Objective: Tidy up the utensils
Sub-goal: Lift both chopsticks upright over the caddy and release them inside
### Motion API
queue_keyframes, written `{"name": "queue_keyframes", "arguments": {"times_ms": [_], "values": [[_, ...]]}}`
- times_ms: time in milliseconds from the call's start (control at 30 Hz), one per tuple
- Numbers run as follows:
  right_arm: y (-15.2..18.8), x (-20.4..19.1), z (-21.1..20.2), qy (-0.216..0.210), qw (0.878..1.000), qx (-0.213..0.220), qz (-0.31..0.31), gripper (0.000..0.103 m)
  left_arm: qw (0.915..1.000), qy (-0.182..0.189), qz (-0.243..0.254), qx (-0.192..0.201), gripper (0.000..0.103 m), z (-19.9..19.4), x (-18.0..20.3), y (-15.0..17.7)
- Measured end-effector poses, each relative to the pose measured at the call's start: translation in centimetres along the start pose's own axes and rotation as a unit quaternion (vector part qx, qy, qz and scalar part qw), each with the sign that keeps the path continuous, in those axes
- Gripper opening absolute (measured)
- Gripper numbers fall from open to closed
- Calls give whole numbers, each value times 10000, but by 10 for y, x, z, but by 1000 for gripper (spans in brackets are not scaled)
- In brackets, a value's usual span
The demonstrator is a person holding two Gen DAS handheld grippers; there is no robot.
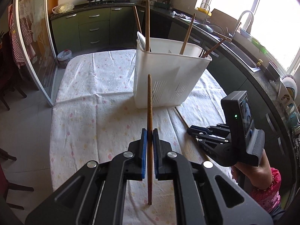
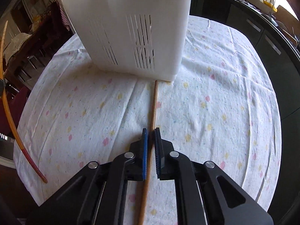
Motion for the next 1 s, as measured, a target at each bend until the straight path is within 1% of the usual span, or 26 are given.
{"name": "queue_keyframes", "arguments": {"times_ms": [167,367,600,667,800,900,1000], "values": [[-6,12,-42,-654,9964,409,349,6,9998,15,110,155,6,-13,5,-5],[-10,25,-107,-1282,9846,1048,564,6,9984,47,300,478,6,-40,17,-24],[-14,34,-158,-1657,9709,1612,627,6,9962,60,468,738,6,-62,30,-47],[-13,28,-174,-1725,9682,1713,594,6,9953,41,511,816,6,-68,33,-54],[-22,21,-200,-1923,9618,1884,490,7,9930,18,596,1015,6,-83,37,-71],[-30,10,-222,-2029,9570,2044,334,7,9900,-40,669,1238,6,-100,38,-88],[-42,-1,-248,-2103,9516,2235,183,7,9881,-22,612,1409,6,-114,37,-108]]}}
Point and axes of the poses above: each gripper's, at about its wrist camera, not at the fingertips, and z roughly the way its jaws point, x to its right, y to its underside, the point moved 7 cm from there along z, roughly the way its jaws point, and after that the axes turned 13 degrees about z, right-handed, at the moved point
